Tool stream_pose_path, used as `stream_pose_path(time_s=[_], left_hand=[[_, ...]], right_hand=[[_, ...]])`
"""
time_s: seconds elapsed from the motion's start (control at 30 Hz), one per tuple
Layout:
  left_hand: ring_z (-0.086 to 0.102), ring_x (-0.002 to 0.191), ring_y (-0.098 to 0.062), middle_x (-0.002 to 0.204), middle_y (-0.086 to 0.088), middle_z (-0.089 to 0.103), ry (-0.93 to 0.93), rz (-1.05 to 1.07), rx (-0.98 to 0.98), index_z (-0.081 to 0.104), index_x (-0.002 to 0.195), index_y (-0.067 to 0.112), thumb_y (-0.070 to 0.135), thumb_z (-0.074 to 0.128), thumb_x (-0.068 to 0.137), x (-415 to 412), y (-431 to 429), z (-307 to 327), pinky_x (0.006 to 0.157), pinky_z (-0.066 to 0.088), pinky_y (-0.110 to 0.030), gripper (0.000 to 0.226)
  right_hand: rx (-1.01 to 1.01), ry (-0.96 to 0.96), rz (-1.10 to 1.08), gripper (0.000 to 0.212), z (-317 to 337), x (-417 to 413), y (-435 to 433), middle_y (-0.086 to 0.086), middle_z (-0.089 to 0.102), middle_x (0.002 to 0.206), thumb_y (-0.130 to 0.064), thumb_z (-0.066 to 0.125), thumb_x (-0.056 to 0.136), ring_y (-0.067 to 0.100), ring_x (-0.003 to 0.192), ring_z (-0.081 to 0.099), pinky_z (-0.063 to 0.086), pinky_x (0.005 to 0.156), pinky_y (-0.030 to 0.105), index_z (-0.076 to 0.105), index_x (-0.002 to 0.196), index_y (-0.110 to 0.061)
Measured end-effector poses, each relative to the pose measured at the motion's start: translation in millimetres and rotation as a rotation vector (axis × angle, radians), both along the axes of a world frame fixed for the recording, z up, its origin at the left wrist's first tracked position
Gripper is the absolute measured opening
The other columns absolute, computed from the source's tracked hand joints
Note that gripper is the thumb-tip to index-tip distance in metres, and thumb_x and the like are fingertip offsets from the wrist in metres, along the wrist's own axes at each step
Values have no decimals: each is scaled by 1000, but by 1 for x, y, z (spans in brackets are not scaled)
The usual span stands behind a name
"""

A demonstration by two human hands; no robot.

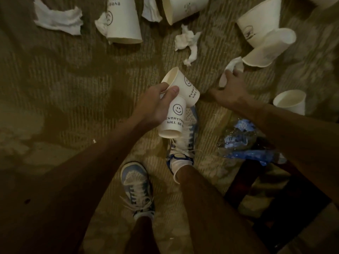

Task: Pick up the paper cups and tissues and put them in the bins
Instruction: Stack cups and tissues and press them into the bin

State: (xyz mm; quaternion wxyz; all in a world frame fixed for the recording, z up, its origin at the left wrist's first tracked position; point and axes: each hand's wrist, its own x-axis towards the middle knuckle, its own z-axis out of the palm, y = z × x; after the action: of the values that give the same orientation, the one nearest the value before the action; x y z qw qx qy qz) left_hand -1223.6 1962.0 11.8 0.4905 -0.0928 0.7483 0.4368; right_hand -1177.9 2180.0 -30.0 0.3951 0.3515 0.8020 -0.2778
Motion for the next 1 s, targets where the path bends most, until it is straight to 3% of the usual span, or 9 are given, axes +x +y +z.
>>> stream_pose_path(time_s=[0.13, 0.23, 0.43, 0.57, 0.63, 0.73, 0.83, 0.93, 1.0], left_hand=[[68, 65, -12, 85, -7, 70, -14, 60, 0, 64, 102, 8, 33, 50, 103, -3, -13, -2, 52, 53, -23, 28], [72, 71, -21, 88, -10, 71, -42, 120, -14, 63, 106, 8, 35, 50, 102, -7, -23, 2, 59, 60, -34, 29], [71, 66, -11, 87, -5, 71, -71, 261, -9, 63, 109, 11, 34, 53, 101, -12, -39, -2, 53, 54, -21, 27], [73, 76, -15, 97, -7, 72, -78, 314, -22, 60, 122, 9, 39, 54, 99, -16, -49, -17, 61, 59, -29, 38], [72, 83, -19, 106, -10, 71, -81, 306, -55, 56, 132, 8, 44, 54, 98, -16, -52, -24, 69, 61, -37, 48], [72, 81, -18, 101, -7, 72, -74, 314, -63, 59, 128, 10, 45, 53, 98, -13, -54, -24, 71, 61, -38, 46], [72, 70, -14, 87, -3, 74, -69, 316, -64, 65, 107, 13, 43, 56, 97, -8, -56, -18, 60, 58, -30, 33], [69, 59, -11, 74, -3, 72, -50, 295, -76, 63, 89, 7, 40, 61, 95, -8, -57, -1, 48, 53, -22, 35], [69, 58, -13, 73, -6, 71, -73, 300, -66, 64, 88, 3, 38, 61, 94, -13, -57, 17, 48, 53, -24, 35]], right_hand=[[66, 145, -38, 52, 5, -17, -11, 13, 34, 146, -30, 63, 90, 24, 127, 43, 32, 98, 22, 50, 131, 1], [30, 247, -86, 50, 12, -46, -30, 11, 39, 138, -36, 65, 91, 16, 115, 45, 28, 86, 13, 54, 127, -4], [-41, 256, -106, 70, -4, -98, -65, 14, 38, 144, -35, 70, 88, 25, 132, 41, 35, 112, 35, 38, 144, -8], [78, 192, -77, 91, -24, -108, -75, 19, 26, 153, -49, 72, 83, 32, 142, 28, 27, 116, 43, 24, 151, -12], [112, 198, -77, 85, -32, -111, -72, 19, 33, 150, -48, 70, 84, 33, 139, 33, 31, 114, 46, 28, 149, -11], [106, 246, -27, 53, -35, -111, -60, 19, 54, 132, -33, 67, 90, 31, 121, 52, 45, 100, 40, 50, 131, -4], [-7, 141, -76, 41, -26, -112, -50, 18, 63, 118, -18, 73, 86, 30, 105, 64, 56, 87, 42, 60, 120, 0], [-215, 3, -248, 30, 3, -113, -49, 8, 62, 93, -9, 79, 80, 18, 82, 66, 59, 63, 30, 59, 102, -4], [-369, -83, -378, 34, 32, -113, -51, 5, 60, 95, -4, 77, 80, 13, 77, 65, 54, 53, 23, 52, 103, -7]])
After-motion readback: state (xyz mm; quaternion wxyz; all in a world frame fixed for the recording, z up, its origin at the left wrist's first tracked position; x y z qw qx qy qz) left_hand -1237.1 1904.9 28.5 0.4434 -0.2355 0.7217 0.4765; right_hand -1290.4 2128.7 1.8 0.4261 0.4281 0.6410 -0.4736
